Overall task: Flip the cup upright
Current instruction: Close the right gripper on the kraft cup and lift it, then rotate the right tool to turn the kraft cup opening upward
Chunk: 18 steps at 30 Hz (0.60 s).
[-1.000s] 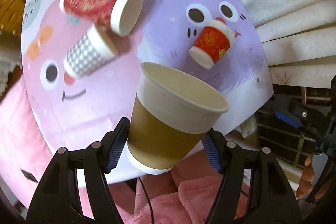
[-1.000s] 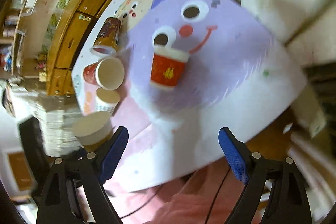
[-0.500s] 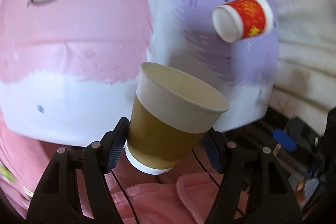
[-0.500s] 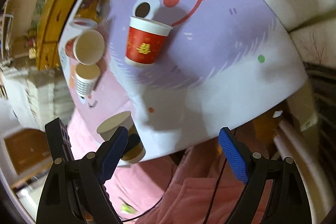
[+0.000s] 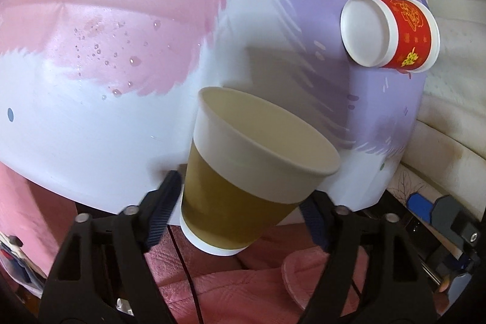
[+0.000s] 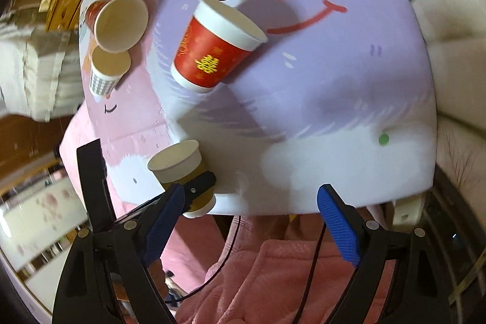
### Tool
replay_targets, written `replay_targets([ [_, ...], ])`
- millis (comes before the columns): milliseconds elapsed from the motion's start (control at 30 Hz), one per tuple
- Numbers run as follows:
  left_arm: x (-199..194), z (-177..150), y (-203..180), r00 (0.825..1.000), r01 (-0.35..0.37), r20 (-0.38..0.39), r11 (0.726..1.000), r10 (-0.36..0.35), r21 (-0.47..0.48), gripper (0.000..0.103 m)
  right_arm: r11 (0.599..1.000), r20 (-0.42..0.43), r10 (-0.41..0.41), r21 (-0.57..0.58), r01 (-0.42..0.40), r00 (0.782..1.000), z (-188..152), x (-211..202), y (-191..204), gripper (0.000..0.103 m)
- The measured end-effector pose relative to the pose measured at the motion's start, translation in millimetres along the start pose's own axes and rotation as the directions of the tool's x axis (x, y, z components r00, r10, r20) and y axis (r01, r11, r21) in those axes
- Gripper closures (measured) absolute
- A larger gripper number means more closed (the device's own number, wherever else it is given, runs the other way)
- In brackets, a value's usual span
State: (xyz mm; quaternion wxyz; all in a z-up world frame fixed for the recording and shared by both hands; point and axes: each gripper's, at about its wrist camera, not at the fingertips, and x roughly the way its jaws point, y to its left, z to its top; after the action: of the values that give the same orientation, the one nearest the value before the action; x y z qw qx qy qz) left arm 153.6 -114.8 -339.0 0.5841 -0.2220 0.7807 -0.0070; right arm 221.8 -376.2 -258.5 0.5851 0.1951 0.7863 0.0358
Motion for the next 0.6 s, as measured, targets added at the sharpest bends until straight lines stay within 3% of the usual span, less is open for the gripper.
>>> replay_targets([
  [267, -13.7, -9.5, -8.5, 0.999, -0.009, 0.048, 1.000, 0.008, 0.022, 0.021, 0.998, -0.017, 0.008, -0.057, -0.009, 1.000, 7.4, 0.1, 19.9, 0.013],
  [600, -68.6, -42.9, 11.9, 0.993, 0.021, 0.118, 1.000, -0.023, 0.023, 0.020, 0.996, -0.049, 0.053, -0.064, -0.056, 0.997, -5.1, 20.3, 42.8, 0.012],
])
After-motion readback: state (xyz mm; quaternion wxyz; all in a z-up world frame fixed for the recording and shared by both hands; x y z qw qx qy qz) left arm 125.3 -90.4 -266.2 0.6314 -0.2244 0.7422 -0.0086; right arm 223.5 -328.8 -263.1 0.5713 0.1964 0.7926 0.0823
